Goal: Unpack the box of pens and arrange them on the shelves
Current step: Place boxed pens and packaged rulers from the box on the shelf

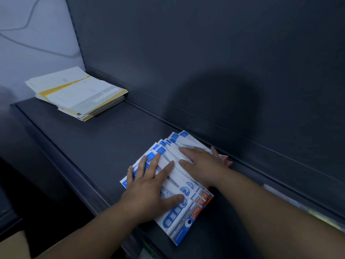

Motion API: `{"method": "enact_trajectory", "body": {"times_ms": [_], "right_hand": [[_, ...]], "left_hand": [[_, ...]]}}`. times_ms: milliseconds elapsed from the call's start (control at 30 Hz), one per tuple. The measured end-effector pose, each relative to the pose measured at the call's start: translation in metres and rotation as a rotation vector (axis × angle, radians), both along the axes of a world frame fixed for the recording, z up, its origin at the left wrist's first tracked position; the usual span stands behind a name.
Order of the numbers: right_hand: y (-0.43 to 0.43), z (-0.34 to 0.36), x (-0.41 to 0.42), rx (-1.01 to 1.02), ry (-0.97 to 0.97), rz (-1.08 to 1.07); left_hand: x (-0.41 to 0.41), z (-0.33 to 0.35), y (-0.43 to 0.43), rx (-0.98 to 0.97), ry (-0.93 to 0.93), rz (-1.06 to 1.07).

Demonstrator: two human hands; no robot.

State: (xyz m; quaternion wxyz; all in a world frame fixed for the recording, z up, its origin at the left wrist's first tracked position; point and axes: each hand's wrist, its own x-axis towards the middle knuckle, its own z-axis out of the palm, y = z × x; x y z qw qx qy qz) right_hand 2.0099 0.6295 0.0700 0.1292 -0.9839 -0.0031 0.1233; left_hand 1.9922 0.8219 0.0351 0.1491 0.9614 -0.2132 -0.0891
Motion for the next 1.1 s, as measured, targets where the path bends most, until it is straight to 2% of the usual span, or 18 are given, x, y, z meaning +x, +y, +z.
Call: {"method": "enact_trajectory", "body": {"times_ms": [233,467,600,667,767,900,1000,1100], "right_hand": [[-0.007,-0.011,-0.002,-0.009,0.117,0.083],[-0.025,-0.011,0.005,-0.04,0.026,0.018],[-0.028,-0.004,-0.003,0.012,-0.175,-0.037],[-0.024,0.003,-0.012,0.024,-0.305,-0.07],[-0.016,0.011,-0.029,0.083,-0.403,-0.087],[0.004,0.022,-0.051,0.159,-0.452,-0.012],[0.029,0.028,-0.073,0.182,-0.428,0.089],[0.062,0.026,-0.104,0.199,-0.383,0.234]], "left_hand": [[-0.003,0.001,-0.001,0.061,0.022,-0.026],[0.017,-0.006,-0.031,0.058,0.025,-0.051],[0.021,-0.006,-0.032,0.01,-0.041,-0.07],[0.018,-0.004,-0.025,-0.057,-0.094,-0.086],[0.003,0.0,-0.009,-0.157,-0.162,-0.066],[-0.032,0.012,0.025,-0.232,-0.254,0.074],[-0.073,0.02,0.063,-0.274,-0.319,0.265],[-0.125,0.014,0.108,-0.233,-0.341,0.475]]}}
